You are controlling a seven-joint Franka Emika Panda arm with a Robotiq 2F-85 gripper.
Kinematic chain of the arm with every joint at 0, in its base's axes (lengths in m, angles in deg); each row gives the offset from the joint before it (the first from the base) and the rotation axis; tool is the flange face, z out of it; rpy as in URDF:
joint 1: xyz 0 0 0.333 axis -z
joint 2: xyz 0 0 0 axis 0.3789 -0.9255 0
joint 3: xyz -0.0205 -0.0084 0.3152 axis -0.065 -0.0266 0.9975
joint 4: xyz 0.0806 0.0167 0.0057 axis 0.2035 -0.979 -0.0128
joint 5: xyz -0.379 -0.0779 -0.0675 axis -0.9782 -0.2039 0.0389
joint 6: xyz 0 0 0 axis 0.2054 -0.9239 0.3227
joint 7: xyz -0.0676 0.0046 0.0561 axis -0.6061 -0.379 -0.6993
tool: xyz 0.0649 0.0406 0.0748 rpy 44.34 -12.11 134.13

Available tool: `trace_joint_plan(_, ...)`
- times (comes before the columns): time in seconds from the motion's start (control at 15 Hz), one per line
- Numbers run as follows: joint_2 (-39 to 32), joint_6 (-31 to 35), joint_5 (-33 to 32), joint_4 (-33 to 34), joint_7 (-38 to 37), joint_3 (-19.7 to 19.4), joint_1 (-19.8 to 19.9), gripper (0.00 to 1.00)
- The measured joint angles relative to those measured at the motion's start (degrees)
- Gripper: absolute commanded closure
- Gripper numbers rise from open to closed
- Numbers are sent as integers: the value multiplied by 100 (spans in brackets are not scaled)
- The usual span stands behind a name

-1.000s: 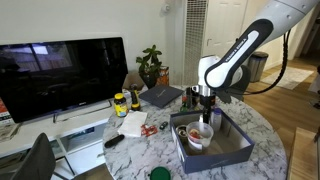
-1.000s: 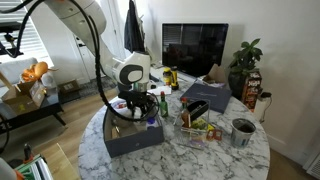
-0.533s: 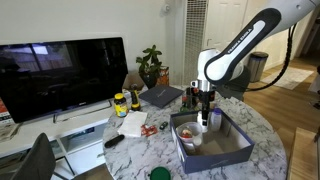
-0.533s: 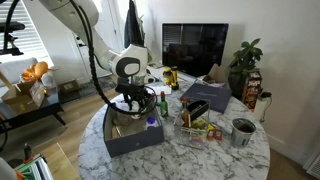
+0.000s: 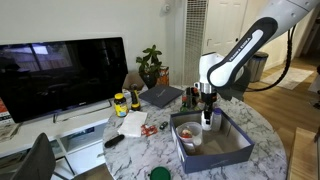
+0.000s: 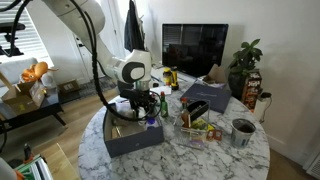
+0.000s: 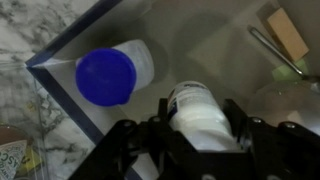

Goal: Pick up the white medicine bottle and put it in the box, pick up the clear cup and put it on the table

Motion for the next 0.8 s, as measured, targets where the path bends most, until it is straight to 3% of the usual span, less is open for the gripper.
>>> trace_joint_plan(0.53,-465,175,-434,108,-690,-294,-195,68)
trace_joint_plan(0.8,-576,643,-424,123,-734,-294,-196,68)
